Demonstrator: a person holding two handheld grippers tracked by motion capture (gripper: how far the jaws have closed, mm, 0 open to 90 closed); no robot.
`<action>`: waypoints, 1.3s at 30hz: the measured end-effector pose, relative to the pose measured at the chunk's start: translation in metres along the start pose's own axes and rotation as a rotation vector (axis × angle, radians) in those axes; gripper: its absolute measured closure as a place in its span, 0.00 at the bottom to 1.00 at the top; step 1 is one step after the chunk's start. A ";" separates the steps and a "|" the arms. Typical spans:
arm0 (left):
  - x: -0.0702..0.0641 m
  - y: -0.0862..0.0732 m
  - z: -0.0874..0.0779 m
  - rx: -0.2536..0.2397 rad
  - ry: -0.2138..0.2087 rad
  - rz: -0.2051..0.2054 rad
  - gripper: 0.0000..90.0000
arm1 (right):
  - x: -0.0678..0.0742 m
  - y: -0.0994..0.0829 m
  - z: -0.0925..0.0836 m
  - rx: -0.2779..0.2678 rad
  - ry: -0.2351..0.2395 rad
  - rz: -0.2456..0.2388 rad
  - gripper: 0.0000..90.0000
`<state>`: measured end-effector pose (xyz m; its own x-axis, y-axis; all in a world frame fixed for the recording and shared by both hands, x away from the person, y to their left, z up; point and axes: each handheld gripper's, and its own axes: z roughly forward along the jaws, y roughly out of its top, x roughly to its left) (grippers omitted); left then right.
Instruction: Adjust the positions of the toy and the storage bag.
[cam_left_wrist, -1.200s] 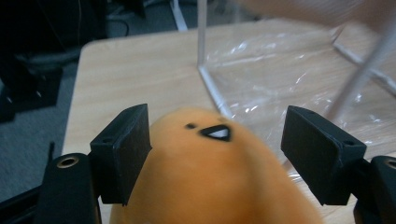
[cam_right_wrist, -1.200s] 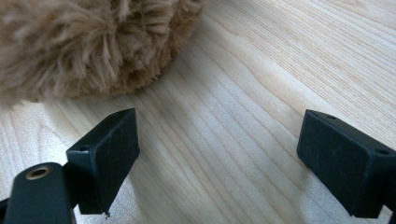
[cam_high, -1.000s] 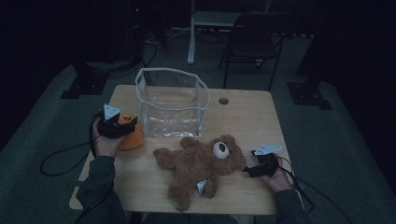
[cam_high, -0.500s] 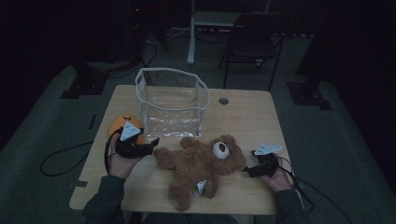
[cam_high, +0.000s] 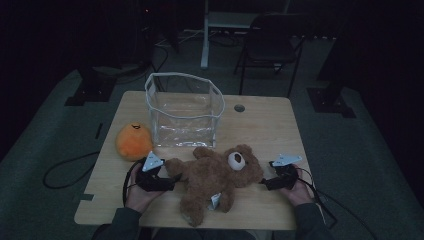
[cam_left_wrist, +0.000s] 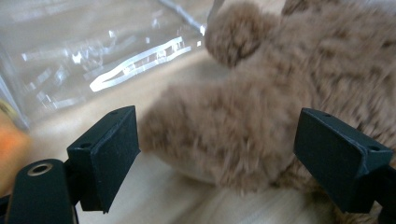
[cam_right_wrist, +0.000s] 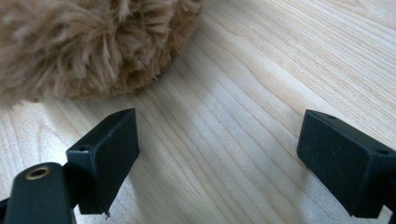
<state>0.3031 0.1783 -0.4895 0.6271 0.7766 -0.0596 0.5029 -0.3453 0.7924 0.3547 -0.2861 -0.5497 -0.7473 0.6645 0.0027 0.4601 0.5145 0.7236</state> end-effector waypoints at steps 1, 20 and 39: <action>-0.002 -0.002 0.004 0.022 0.010 0.008 0.16 | 0.000 0.000 0.000 0.000 0.000 0.000 0.14; 0.006 0.001 -0.006 0.060 0.106 0.120 0.60 | 0.000 0.000 0.000 0.000 0.000 0.000 0.14; 0.043 0.029 -0.019 0.102 0.320 0.119 0.43 | 0.000 0.000 0.000 -0.001 -0.003 0.002 0.14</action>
<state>0.3333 0.2120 -0.4577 0.4750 0.8480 0.2352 0.5049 -0.4815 0.7164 0.3549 -0.2865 -0.5497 -0.7452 0.6669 0.0019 0.4607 0.5127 0.7245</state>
